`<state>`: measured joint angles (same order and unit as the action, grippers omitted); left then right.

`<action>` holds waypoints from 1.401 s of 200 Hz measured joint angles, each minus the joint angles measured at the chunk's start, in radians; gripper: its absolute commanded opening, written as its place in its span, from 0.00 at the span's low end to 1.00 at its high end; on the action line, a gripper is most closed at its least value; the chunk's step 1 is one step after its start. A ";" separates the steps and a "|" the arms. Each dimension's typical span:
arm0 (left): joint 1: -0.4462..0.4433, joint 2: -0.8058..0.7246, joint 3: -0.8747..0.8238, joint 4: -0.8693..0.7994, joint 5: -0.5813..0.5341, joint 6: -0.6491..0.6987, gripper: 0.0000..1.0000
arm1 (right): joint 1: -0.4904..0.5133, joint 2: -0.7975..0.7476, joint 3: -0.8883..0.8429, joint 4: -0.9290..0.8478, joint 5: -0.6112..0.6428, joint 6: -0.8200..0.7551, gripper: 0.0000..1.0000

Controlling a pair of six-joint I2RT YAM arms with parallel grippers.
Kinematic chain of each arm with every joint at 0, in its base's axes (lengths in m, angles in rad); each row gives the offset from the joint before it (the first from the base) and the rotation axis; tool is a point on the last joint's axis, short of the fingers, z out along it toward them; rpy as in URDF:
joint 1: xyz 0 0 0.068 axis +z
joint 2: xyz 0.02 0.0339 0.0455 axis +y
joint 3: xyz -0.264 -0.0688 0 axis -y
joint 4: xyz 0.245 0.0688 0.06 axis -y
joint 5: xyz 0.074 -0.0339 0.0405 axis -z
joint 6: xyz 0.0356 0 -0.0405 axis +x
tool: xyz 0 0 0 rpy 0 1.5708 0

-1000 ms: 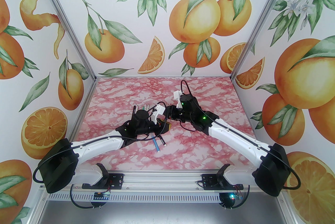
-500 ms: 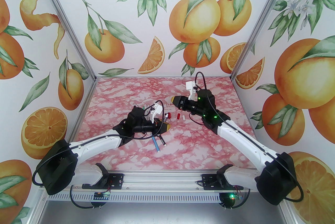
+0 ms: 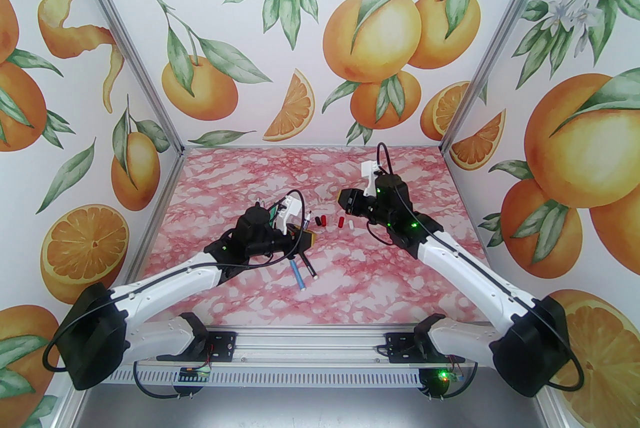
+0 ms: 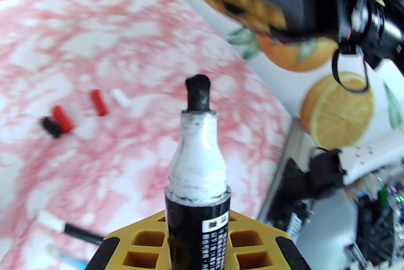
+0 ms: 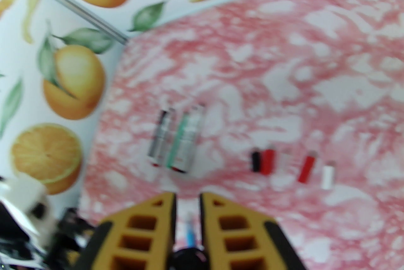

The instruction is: Open the pen caps

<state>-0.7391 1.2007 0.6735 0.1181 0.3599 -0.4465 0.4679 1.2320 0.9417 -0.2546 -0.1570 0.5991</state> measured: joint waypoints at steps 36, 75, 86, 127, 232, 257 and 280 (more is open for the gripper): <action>0.000 -0.049 0.000 -0.065 -0.078 0.030 0.00 | -0.043 0.065 0.000 -0.138 0.071 -0.087 0.12; 0.000 -0.078 0.000 -0.122 -0.127 0.053 0.00 | -0.072 0.195 0.001 -0.198 0.117 -0.134 0.12; 0.000 -0.088 0.000 -0.134 -0.134 0.058 0.00 | -0.079 0.235 0.007 -0.208 0.124 -0.145 0.12; 0.000 -0.106 0.000 -0.167 -0.153 0.064 0.00 | -0.095 0.381 0.055 -0.223 0.155 -0.184 0.12; 0.000 -0.098 0.000 -0.167 -0.151 0.064 0.00 | -0.136 0.570 0.167 -0.244 0.157 -0.235 0.15; 0.000 -0.085 0.000 -0.168 -0.151 0.064 0.00 | -0.136 0.590 0.177 -0.246 0.150 -0.235 0.17; 0.000 -0.075 0.000 -0.169 -0.151 0.065 0.00 | -0.136 0.602 0.190 -0.249 0.146 -0.234 0.18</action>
<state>-0.7391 1.1259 0.6735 -0.0505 0.2092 -0.3813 0.3321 1.8343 1.1320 -0.5041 -0.0105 0.3649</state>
